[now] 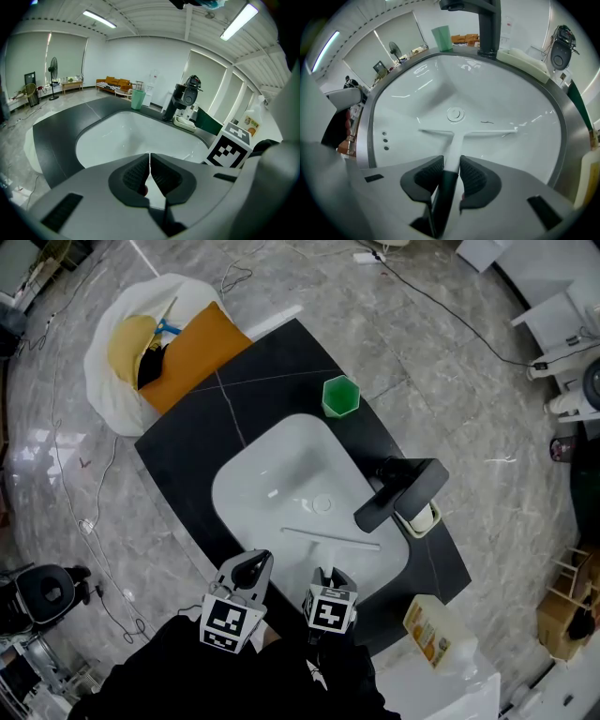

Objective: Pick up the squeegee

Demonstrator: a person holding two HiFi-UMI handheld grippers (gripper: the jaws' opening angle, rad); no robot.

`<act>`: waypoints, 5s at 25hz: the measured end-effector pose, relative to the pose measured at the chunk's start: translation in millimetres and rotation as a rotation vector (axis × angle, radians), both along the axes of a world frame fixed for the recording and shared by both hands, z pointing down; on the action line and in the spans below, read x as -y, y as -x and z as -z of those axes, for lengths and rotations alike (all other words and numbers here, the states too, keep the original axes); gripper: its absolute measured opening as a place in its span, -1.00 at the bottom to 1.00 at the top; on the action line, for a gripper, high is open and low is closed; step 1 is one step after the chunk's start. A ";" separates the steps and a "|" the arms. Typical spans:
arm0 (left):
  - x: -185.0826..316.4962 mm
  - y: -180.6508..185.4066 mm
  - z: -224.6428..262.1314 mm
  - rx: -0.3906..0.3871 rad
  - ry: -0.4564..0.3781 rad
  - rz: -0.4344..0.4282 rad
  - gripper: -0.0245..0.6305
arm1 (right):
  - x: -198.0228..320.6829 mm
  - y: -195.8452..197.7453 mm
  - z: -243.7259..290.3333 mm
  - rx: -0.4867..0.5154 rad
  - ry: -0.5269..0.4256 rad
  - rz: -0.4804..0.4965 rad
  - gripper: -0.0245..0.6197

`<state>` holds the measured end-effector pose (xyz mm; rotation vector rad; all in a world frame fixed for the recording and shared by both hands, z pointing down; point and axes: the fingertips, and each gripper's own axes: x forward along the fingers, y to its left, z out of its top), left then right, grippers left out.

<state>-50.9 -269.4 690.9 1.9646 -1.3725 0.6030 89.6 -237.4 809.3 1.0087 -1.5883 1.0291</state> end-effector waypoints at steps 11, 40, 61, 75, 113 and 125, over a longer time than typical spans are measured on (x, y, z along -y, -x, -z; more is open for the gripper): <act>0.2 -1.1 6.3 -0.002 -0.013 0.000 -0.84 | 4.1 -7.2 5.9 -0.027 -0.027 -0.012 -0.59; -48.2 22.7 99.5 0.003 -0.188 -0.018 -0.84 | -10.9 14.8 114.2 -0.004 -0.267 -0.033 -0.59; -134.5 28.3 222.1 0.028 -0.411 -0.075 -0.84 | -77.2 9.4 265.7 0.062 -0.584 -0.111 -0.59; -200.6 36.4 275.0 0.038 -0.525 -0.111 -0.84 | -152.6 2.8 345.4 0.090 -0.771 -0.162 -0.59; -322.5 24.7 321.8 0.036 -0.621 -0.209 -0.84 | -306.3 -15.2 409.5 0.106 -0.944 -0.248 -0.59; -318.8 24.8 320.0 0.041 -0.615 -0.199 -0.84 | -299.9 -12.1 408.5 0.122 -0.938 -0.230 -0.59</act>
